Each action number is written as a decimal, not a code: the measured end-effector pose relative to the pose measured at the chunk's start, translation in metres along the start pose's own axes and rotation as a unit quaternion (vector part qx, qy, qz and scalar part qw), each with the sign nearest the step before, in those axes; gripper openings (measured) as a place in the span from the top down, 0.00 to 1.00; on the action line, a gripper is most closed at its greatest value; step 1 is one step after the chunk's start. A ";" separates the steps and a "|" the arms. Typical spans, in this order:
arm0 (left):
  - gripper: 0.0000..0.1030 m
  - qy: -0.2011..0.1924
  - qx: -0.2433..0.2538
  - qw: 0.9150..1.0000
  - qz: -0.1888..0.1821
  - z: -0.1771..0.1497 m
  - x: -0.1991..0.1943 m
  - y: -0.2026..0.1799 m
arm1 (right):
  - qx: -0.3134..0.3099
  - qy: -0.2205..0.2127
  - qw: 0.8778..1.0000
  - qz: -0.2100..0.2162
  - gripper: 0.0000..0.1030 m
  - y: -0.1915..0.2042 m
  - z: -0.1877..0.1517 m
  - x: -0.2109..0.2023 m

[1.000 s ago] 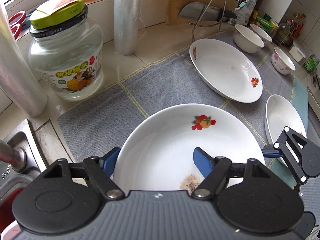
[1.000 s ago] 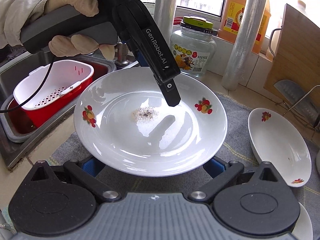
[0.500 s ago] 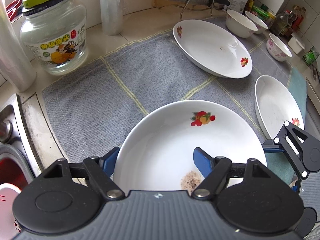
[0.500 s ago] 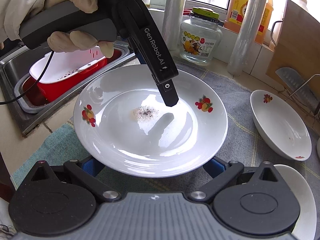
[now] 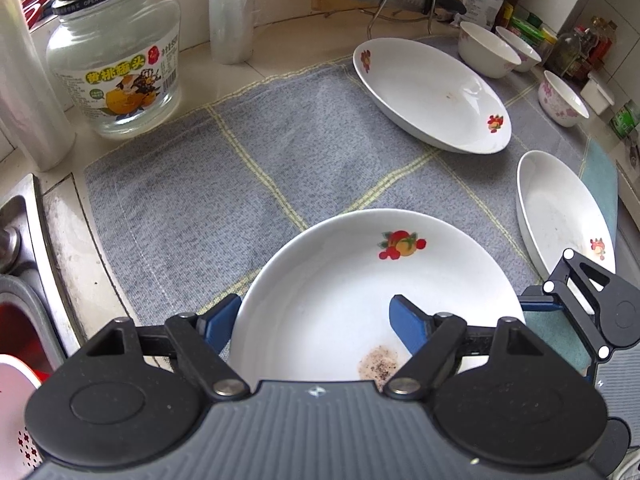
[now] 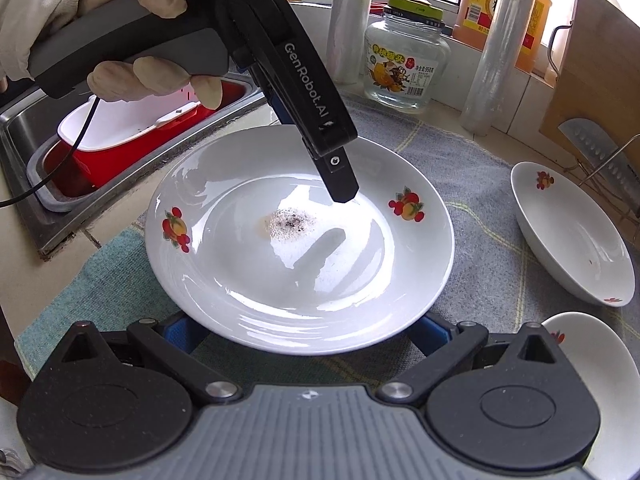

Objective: Organize plates and bowls

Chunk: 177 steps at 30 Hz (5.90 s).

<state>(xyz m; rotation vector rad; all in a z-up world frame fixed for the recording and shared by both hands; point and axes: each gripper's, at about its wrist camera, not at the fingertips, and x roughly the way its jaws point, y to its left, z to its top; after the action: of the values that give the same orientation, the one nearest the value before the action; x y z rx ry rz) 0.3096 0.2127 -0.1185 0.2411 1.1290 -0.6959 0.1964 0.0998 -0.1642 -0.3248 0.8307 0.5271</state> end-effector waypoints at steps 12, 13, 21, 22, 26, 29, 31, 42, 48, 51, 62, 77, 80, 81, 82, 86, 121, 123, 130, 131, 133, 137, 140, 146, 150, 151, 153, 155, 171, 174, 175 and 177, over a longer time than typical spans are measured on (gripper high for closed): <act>0.07 -0.096 -0.006 0.995 0.023 -0.010 -0.045 -0.007 | 0.010 0.015 1.000 -0.017 0.00 -0.018 -0.006 -0.028; 0.07 -0.101 -0.010 0.995 0.025 -0.010 -0.049 -0.009 | 0.012 0.017 1.000 -0.019 0.00 -0.020 -0.006 -0.032; 0.06 -0.149 -0.004 0.988 0.028 -0.018 -0.072 -0.031 | 0.039 0.011 0.998 -0.053 0.00 -0.038 -0.003 -0.067; 0.06 -0.155 -0.001 0.987 0.030 -0.019 -0.073 -0.036 | 0.043 0.008 0.997 -0.061 0.00 -0.040 -0.003 -0.071; 0.05 -0.165 -0.004 0.986 -0.005 -0.024 -0.075 -0.055 | 0.065 -0.002 0.993 -0.099 0.00 -0.057 -0.004 -0.085; 0.03 -0.166 -0.034 0.985 -0.031 -0.028 -0.073 -0.072 | 0.081 -0.008 0.991 -0.109 0.00 -0.075 -0.013 -0.093; 0.03 -0.168 -0.044 0.984 -0.025 -0.029 -0.071 -0.086 | 0.087 -0.015 0.990 -0.109 0.00 -0.087 -0.020 -0.098; 0.03 -0.196 -0.114 0.973 0.048 -0.040 -0.051 -0.179 | 0.064 -0.044 0.995 -0.061 0.00 -0.154 -0.066 -0.131; 0.03 -0.192 -0.143 0.967 0.084 -0.049 -0.040 -0.214 | 0.049 -0.047 0.997 -0.040 0.00 -0.173 -0.078 -0.141; 0.03 -0.188 -0.149 0.967 0.087 -0.052 -0.037 -0.221 | 0.045 -0.047 0.997 -0.040 0.00 -0.175 -0.082 -0.143; 0.03 -0.160 -0.072 0.982 0.066 -0.063 -0.017 -0.229 | 0.074 -0.026 0.994 -0.069 0.00 -0.171 -0.094 -0.140; 0.03 -0.143 -0.024 0.988 0.048 -0.065 -0.007 -0.215 | 0.117 -0.018 0.990 -0.070 0.00 -0.161 -0.139 -0.159; 0.03 -0.144 -0.033 0.987 0.060 -0.061 -0.006 -0.215 | 0.106 -0.005 0.993 -0.057 0.00 -0.159 -0.145 -0.155; 0.03 -0.143 -0.040 0.987 0.061 -0.060 -0.006 -0.214 | 0.101 0.000 0.993 -0.055 0.00 -0.159 -0.147 -0.153; 0.03 -0.144 -0.044 0.987 0.062 -0.058 -0.005 -0.214 | 0.095 0.005 0.994 -0.054 0.00 -0.159 -0.150 -0.150; 0.03 -0.141 -0.050 0.986 0.068 -0.050 -0.002 -0.218 | 0.073 0.018 0.996 -0.055 0.00 -0.159 -0.159 -0.135; 0.15 0.008 -0.023 0.999 0.026 0.067 0.084 -0.202 | 0.013 -0.064 0.997 0.032 0.00 -0.174 -0.162 -0.106; 0.16 0.013 -0.017 0.999 0.025 0.069 0.088 -0.203 | 0.013 -0.064 0.997 0.033 0.00 -0.174 -0.161 -0.106; 0.17 0.020 -0.012 1.000 0.002 0.076 0.091 -0.199 | 0.013 -0.064 0.997 0.032 0.00 -0.174 -0.161 -0.106; 0.17 0.022 -0.011 1.000 -0.002 0.077 0.091 -0.198 | 0.012 -0.065 0.997 0.033 0.00 -0.174 -0.161 -0.106; 0.17 0.026 -0.006 1.000 -0.008 0.079 0.092 -0.197 | 0.011 -0.066 0.997 0.033 0.00 -0.173 -0.161 -0.105; 0.17 0.034 0.001 0.999 -0.020 0.082 0.093 -0.196 | 0.009 -0.068 0.997 0.036 0.00 -0.171 -0.160 -0.105; 0.18 0.041 0.007 0.999 -0.025 0.085 0.093 -0.195 | 0.006 -0.070 0.997 0.037 0.00 -0.171 -0.161 -0.105; 0.27 0.054 0.015 0.998 -0.042 0.088 0.094 -0.194 | 0.004 -0.070 0.997 0.039 0.00 -0.171 -0.160 -0.104; 0.28 0.055 0.012 0.997 -0.048 0.087 0.092 -0.193 | 0.005 -0.069 0.997 0.038 0.00 -0.170 -0.160 -0.104; 0.28 0.056 0.013 0.997 -0.049 0.087 0.092 -0.193 | 0.006 -0.070 0.997 0.038 0.00 -0.170 -0.160 -0.104; 0.28 0.057 0.012 0.997 -0.051 0.087 0.092 -0.192 | 0.007 -0.069 0.997 0.037 0.00 -0.170 -0.159 -0.105; 0.28 0.058 0.012 0.997 -0.054 0.087 0.092 -0.192 | 0.008 -0.067 0.997 0.036 0.00 -0.170 -0.159 -0.104; 0.28 0.090 0.092 0.987 -0.095 0.091 0.095 -0.193 | 0.050 -0.074 0.996 -0.024 0.00 -0.146 -0.162 -0.109; 0.28 0.098 0.108 0.983 -0.107 0.092 0.095 -0.192 | 0.044 -0.070 0.996 -0.033 0.00 -0.141 -0.158 -0.109; 0.28 0.099 0.108 0.983 -0.110 0.092 0.095 -0.191 | 0.051 -0.069 0.996 -0.036 0.00 -0.141 -0.156 -0.108; 0.28 0.098 0.109 0.983 -0.114 0.092 0.095 -0.190 | 0.061 -0.066 0.996 -0.025 0.00 -0.145 -0.155 -0.107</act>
<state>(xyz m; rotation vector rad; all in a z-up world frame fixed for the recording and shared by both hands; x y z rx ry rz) 0.2831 -0.0169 -0.1324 0.3766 1.2813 -1.0189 0.1229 -0.1265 -0.1706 -0.1968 0.7216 0.4435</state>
